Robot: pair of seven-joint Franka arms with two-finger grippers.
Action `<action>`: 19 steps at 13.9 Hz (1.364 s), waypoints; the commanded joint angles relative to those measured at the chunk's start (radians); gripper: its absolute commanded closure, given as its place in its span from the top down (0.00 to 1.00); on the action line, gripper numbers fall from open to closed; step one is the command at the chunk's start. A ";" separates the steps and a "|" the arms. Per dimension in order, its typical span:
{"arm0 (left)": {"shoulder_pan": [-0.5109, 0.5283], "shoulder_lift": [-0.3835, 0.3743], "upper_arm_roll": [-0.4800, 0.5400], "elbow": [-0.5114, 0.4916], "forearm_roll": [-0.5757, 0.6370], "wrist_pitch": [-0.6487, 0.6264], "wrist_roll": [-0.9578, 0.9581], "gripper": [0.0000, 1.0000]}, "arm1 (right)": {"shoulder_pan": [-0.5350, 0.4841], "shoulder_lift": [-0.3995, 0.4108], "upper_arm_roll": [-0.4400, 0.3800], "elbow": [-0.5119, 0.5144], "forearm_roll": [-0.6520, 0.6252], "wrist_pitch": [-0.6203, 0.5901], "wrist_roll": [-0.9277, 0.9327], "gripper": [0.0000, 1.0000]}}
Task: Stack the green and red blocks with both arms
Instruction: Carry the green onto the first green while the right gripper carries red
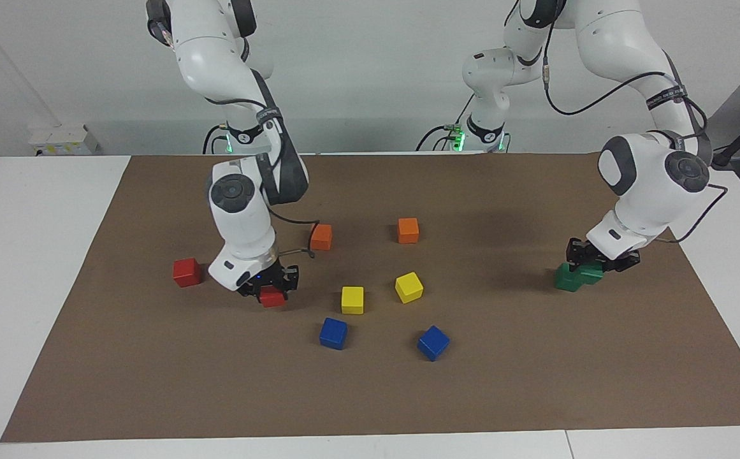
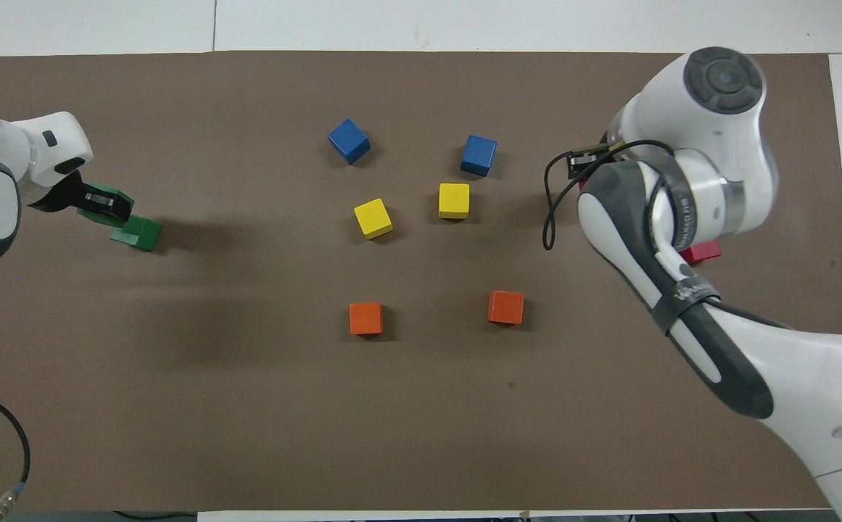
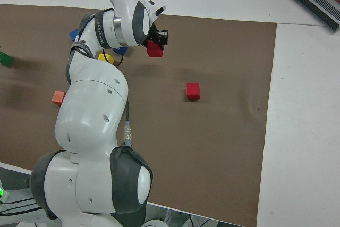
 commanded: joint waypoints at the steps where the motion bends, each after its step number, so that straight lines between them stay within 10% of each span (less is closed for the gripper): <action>1: 0.008 -0.056 -0.005 -0.079 -0.014 0.030 0.021 0.00 | -0.066 -0.058 0.014 -0.043 -0.015 -0.049 -0.085 0.00; 7: 0.012 -0.050 -0.005 -0.091 -0.013 0.033 0.043 0.00 | -0.160 -0.212 0.014 -0.409 -0.015 0.188 -0.126 0.00; 19: 0.028 -0.042 -0.005 -0.091 -0.054 0.054 0.129 0.00 | -0.181 -0.260 0.014 -0.542 -0.015 0.212 -0.232 0.00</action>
